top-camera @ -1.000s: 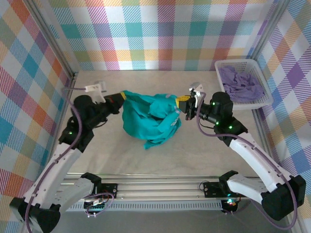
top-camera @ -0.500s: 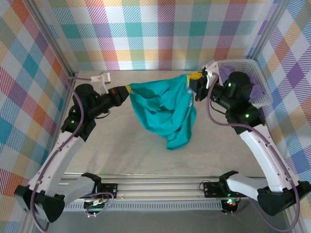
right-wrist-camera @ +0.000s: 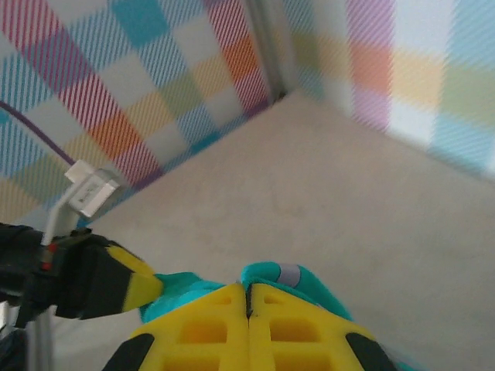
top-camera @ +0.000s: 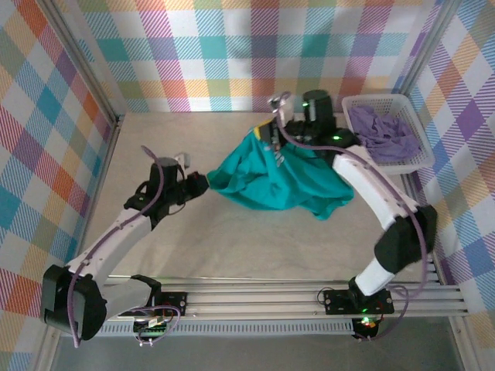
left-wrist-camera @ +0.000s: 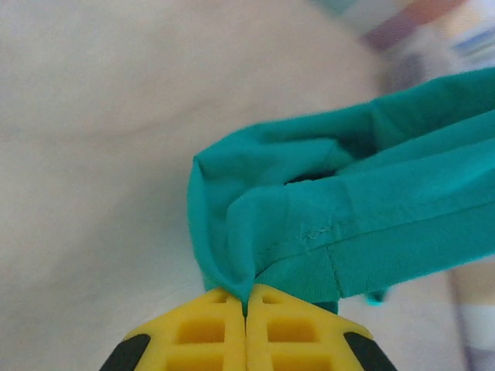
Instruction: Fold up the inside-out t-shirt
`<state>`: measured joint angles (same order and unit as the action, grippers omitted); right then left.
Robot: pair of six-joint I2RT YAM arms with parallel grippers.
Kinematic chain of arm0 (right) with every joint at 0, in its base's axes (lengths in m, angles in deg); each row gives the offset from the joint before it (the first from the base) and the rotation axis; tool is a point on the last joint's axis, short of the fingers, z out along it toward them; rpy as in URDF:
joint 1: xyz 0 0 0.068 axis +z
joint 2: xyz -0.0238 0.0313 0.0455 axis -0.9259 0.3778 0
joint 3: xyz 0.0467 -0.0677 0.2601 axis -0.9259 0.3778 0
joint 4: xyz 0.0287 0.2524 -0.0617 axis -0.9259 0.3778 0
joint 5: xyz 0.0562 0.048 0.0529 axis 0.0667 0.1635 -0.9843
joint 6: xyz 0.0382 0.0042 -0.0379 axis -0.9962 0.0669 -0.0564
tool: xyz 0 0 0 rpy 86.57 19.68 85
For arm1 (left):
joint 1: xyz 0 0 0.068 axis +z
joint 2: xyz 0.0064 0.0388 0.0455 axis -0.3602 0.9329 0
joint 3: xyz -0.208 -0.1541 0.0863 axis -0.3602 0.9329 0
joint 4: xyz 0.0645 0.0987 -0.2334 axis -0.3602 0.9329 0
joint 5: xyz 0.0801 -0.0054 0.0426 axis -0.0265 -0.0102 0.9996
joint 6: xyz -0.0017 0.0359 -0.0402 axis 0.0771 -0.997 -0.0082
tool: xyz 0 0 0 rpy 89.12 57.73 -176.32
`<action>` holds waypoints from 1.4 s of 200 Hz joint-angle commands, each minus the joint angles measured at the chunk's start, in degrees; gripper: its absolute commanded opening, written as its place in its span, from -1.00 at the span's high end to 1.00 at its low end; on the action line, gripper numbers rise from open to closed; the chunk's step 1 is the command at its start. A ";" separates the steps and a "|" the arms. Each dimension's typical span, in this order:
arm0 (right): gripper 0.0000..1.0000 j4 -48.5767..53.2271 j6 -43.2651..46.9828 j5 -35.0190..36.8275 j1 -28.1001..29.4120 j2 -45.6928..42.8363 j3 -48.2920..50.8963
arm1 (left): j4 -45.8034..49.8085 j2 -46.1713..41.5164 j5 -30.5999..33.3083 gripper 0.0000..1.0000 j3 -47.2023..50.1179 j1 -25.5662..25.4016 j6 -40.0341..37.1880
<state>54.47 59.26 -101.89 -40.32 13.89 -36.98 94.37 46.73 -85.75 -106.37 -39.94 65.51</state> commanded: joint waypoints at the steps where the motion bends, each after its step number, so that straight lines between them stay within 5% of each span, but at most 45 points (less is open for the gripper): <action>1: 1.00 -0.79 -3.16 -6.53 2.46 7.75 0.18 | 3.73 0.46 10.92 0.79 4.48 0.37 -2.07; 47: 1.00 -0.33 -5.19 -10.17 4.23 17.66 -5.85 | 1.14 -6.74 17.78 0.17 9.08 -5.13 -6.10; 99: 1.00 3.58 -3.91 -9.81 4.24 17.91 -9.75 | -16.49 -5.37 7.49 -0.08 13.05 -10.51 -10.88; 152: 1.00 5.48 -2.84 -9.21 4.17 18.17 -11.44 | -24.08 10.42 5.84 -0.13 5.97 -10.53 -13.96; 200: 1.00 6.38 -2.24 -9.09 4.11 18.10 -11.54 | -25.96 21.39 10.89 -0.11 -0.71 -10.53 -17.08; 232: 1.00 6.18 -2.74 -8.73 3.48 18.67 -11.92 | -30.45 27.16 7.66 0.16 -3.30 -10.44 -17.72; 254: 1.00 6.94 -4.37 -6.73 2.62 20.01 -13.78 | -33.64 28.41 5.22 0.76 -3.31 -10.27 -17.19; 266: 0.78 9.62 -5.44 -1.97 2.15 21.92 -17.06 | -33.63 28.01 3.98 1.00 -3.25 -10.17 -16.41; 280: 0.49 14.79 -3.77 9.93 2.09 23.92 -21.97 | -31.60 26.40 1.22 1.00 -3.21 -10.00 -15.40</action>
<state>63.23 55.02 -105.92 -37.43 35.16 -51.54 64.23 74.95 -79.80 -108.45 -50.22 49.38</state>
